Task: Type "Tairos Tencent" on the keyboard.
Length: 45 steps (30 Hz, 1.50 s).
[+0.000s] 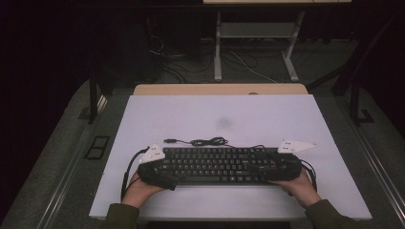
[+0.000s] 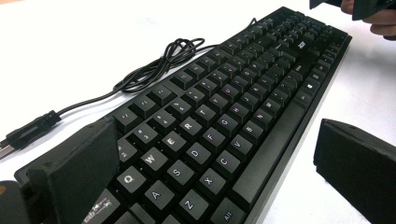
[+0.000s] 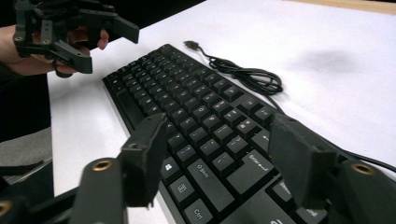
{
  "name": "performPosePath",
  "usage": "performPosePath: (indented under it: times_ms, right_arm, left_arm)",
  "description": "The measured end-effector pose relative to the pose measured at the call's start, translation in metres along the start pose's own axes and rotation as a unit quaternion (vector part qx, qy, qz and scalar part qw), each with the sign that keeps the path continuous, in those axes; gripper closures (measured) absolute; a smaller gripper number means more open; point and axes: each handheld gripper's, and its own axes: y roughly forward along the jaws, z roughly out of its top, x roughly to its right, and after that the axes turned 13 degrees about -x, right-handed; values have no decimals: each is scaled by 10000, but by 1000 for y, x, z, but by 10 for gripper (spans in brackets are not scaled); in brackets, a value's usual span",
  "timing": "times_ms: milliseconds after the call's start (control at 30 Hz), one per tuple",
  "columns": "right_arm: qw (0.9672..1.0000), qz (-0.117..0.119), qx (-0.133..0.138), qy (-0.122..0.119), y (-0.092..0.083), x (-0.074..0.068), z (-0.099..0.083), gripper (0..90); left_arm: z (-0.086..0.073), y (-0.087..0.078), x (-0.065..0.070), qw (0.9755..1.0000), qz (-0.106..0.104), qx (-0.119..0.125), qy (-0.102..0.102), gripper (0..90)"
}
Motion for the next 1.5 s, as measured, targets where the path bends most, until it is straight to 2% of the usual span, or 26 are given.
performPosePath:
  times_ms: [167, 733, 933, 1067, 1500]
  right_arm:
    - [10000, 50, -81, -26, 3, -1, 1, 436]
    - [9988, 172, -349, -296, 22, -4, 13, 775]
    - [9977, 207, -502, -396, 29, -4, 15, 863]
    - [9970, 187, -617, -426, 32, -4, 15, 891]
    - [9942, 79, -987, -429, 39, -1, 9, 892]
  left_arm:
    - [0, 1, 1, 10000, -18, -23, 27, 0]
    - [0, 1, 0, 10000, -32, -7, -2, 0]
    - [0, 1, 0, 10000, -30, -9, -15, 0]
    - [0, 1, -1, 10000, -34, -19, -21, 0]
    - [0, 0, -1, 10000, -35, -23, -16, 0]
